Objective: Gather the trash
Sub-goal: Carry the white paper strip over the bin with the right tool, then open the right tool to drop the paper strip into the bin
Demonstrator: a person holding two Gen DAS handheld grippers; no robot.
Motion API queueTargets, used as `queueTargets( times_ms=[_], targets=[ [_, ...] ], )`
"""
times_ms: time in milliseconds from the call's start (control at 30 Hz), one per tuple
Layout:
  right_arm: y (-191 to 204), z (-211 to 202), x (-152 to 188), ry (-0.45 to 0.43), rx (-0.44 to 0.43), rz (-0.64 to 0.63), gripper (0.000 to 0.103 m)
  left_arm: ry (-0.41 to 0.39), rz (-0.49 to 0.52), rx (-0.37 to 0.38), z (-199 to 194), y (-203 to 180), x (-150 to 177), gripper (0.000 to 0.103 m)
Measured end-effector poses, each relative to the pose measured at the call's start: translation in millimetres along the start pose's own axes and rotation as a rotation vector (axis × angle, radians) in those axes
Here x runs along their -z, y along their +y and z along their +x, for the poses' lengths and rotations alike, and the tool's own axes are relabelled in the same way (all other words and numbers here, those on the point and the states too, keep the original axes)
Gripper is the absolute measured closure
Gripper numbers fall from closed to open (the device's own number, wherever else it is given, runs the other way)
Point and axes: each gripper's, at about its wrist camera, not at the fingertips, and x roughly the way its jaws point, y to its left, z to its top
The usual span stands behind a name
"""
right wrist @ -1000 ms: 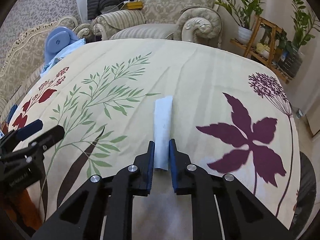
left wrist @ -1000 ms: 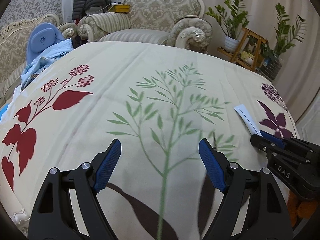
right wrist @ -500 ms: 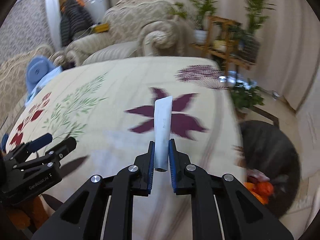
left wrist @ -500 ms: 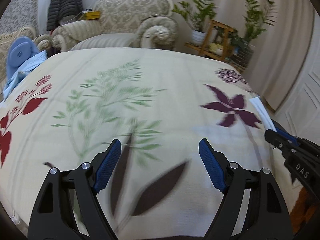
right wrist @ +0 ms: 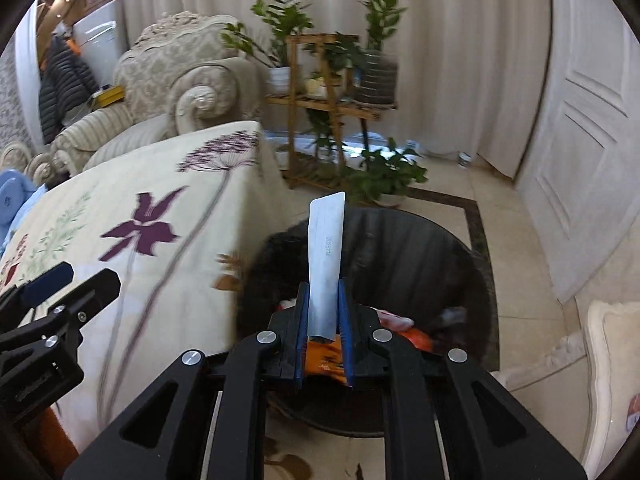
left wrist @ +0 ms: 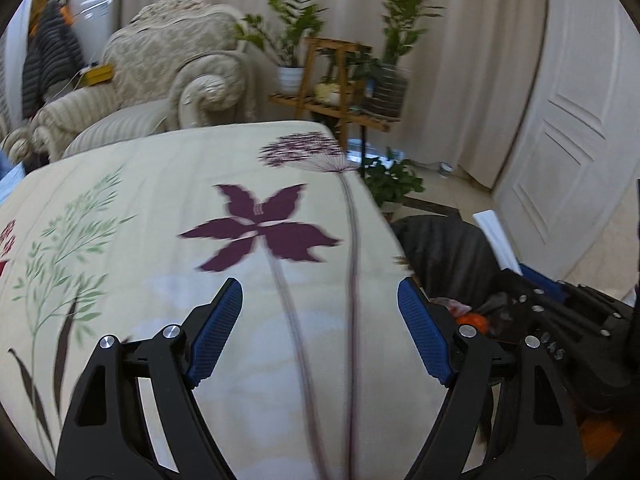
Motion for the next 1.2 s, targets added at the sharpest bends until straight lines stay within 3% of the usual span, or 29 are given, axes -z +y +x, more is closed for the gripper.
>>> queueTargets(
  times_ms=[167,300,633,967,1200],
  targets=[
    [-21,7,2,-0.009,0.036,0.029,0.078,0.007,0.032,0.006,8,-23,-2,0.025],
    [-31,6,3,-0.021,0.049,0.046,0.063,0.014,0.045,-0.004,15,-32,-2,0.025],
    [-44,-3,4,-0.051,0.077,0.063,0.046,0.016,0.057,-0.005,18,-46,0,0.020],
    [-44,-13,6,-0.078,0.105,0.052,0.033,0.006,0.059,-0.008,14,-51,1,0.016],
    [-47,-22,7,-0.093,0.118,0.058,0.031,-0.011,0.058,-0.012,8,-52,-1,0.013]
  ],
)
